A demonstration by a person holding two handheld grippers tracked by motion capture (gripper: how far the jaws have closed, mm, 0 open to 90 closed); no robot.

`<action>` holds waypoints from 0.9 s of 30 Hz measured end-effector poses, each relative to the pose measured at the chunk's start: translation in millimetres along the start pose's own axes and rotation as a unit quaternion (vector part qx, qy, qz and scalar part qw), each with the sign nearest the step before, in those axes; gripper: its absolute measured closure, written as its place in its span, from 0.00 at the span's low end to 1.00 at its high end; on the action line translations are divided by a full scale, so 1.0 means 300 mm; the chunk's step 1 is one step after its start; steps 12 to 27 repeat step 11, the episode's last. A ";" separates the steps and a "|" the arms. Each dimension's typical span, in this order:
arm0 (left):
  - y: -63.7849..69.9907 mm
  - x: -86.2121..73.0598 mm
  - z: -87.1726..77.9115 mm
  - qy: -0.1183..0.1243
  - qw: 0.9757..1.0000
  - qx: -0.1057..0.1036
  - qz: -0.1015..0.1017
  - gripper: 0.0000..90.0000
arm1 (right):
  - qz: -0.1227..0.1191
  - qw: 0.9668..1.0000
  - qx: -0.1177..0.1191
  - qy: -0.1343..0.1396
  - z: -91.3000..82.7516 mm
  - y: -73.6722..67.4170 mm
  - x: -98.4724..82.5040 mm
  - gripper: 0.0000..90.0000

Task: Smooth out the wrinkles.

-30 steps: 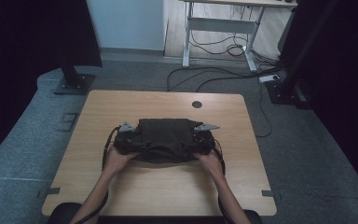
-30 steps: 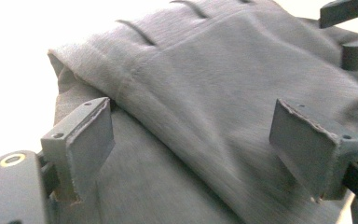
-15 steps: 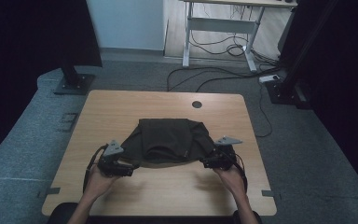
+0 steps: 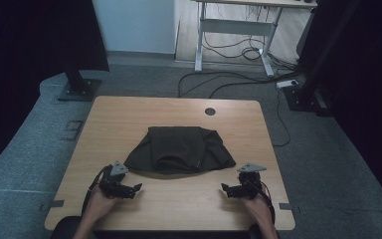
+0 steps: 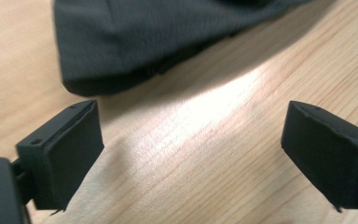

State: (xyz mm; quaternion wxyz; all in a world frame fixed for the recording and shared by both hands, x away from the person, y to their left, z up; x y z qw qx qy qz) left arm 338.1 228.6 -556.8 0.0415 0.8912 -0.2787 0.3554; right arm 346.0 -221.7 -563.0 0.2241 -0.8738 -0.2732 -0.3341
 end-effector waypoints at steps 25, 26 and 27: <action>-0.015 -0.007 0.026 -0.005 0.999 0.027 -0.027 0.00 | -0.019 0.999 -0.038 0.002 0.032 -0.004 -0.007 0.00; -0.015 -0.007 0.026 -0.005 0.999 0.027 -0.027 0.00 | -0.019 0.999 -0.038 0.002 0.032 -0.004 -0.007 0.00; -0.015 -0.007 0.026 -0.005 0.999 0.027 -0.027 0.00 | -0.019 0.999 -0.038 0.002 0.032 -0.004 -0.007 0.00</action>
Point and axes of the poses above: each handheld gripper's, and its own axes: z roughly forward along the jaws, x roughly out of its top, y roughly to its right, the point moved 2 cm from there along z, roughly forward along the jaws, and after that the axes turned 10 degrees about x, right-handed, at the moved point
